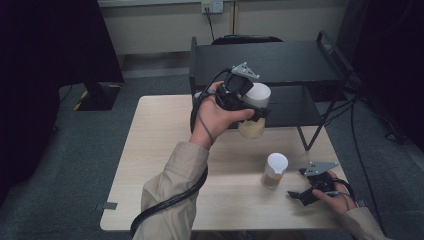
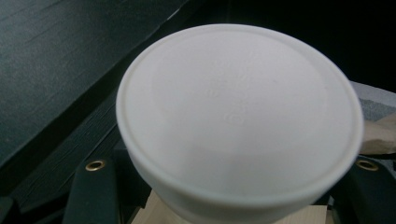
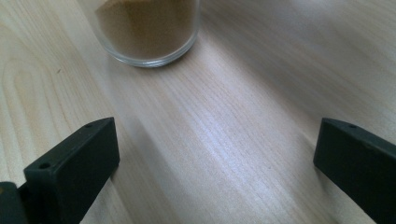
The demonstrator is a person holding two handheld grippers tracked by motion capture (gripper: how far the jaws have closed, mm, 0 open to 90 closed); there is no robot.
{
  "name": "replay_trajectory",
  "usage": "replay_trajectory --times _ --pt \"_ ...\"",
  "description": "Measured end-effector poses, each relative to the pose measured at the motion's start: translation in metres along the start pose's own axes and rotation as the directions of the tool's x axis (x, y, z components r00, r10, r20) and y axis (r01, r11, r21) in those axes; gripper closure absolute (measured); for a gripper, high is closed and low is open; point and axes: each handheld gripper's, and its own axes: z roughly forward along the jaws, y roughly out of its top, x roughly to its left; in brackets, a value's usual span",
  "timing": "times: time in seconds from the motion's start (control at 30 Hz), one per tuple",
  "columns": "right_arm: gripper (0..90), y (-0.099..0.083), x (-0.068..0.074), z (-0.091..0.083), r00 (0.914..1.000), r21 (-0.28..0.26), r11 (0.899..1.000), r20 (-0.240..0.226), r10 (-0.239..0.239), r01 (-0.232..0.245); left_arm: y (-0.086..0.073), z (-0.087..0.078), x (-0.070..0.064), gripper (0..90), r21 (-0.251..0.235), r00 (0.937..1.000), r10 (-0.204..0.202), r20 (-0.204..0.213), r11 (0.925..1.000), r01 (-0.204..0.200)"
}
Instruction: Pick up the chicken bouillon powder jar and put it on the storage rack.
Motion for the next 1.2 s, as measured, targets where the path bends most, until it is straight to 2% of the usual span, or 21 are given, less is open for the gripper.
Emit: replay_trajectory --times 0.53,0.77,0.9,1.2 --pt "0.0 0.000 0.000 0.000 1.0000 0.002 1.000 -0.001 0.000 0.000 0.027 -0.012 0.004 35.0 -0.008 0.9999 0.011 -0.005 0.9999 -0.011" --pt "0.0 0.000 0.000 0.000 1.0000 0.002 1.000 -0.001 0.000 0.000 0.037 -0.019 0.009 35.0 -0.026 1.0000 -0.002 0.004 0.9997 0.002" --pt "0.0 0.000 0.000 0.000 1.0000 0.002 1.000 -0.001 0.000 0.000 0.045 -0.023 0.010 35.0 -0.026 0.9999 0.007 -0.009 0.9996 -0.008" --pt "0.0 0.000 0.000 0.000 1.0000 0.001 1.000 -0.001 -0.001 0.001 0.061 -0.034 0.015 35.0 -0.034 0.9996 -0.009 -0.028 0.9994 0.008"
